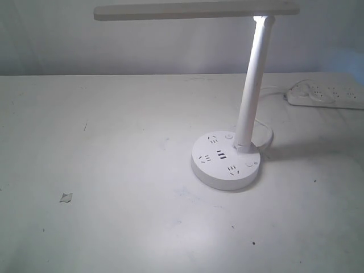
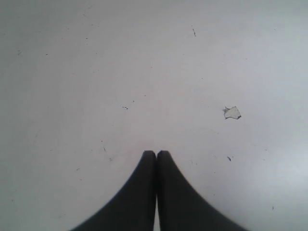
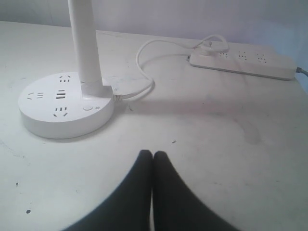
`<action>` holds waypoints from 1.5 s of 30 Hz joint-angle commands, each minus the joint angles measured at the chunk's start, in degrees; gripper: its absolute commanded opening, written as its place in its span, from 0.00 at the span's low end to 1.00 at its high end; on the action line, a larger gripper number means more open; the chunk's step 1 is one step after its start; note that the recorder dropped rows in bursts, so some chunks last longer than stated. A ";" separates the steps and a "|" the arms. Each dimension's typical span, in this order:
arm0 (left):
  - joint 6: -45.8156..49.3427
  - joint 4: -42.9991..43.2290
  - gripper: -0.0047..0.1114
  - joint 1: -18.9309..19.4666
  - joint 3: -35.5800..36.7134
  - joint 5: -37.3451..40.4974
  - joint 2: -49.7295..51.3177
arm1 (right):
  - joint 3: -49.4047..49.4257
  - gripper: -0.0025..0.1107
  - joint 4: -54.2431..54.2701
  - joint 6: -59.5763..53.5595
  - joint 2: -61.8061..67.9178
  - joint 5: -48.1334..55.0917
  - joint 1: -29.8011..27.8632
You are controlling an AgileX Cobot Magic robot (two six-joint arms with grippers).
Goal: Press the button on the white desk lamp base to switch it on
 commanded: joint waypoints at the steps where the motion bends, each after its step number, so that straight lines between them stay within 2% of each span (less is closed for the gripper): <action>1: -0.07 -0.03 0.04 -0.47 0.11 0.10 -0.18 | 0.07 0.02 -0.21 0.21 -0.35 0.13 -0.20; 8: -0.07 -0.03 0.04 -0.47 0.11 0.10 -0.18 | 0.07 0.02 -0.21 0.21 -0.35 0.13 -0.31; 14: -0.07 -0.03 0.04 -0.47 0.11 0.10 -0.18 | 0.07 0.02 -0.21 0.21 -0.35 0.13 -2.91; 24: -0.07 -0.03 0.04 -0.47 0.11 0.10 -0.18 | 0.07 0.02 -0.21 0.21 -0.35 0.13 -2.91; 29: -0.07 -0.03 0.04 -0.47 0.11 0.10 -0.18 | 0.07 0.02 0.19 0.29 -0.35 0.13 -0.14; 45: -0.07 -0.03 0.04 -0.47 0.11 0.10 -0.18 | 0.07 0.02 0.29 0.89 -0.35 0.13 -0.13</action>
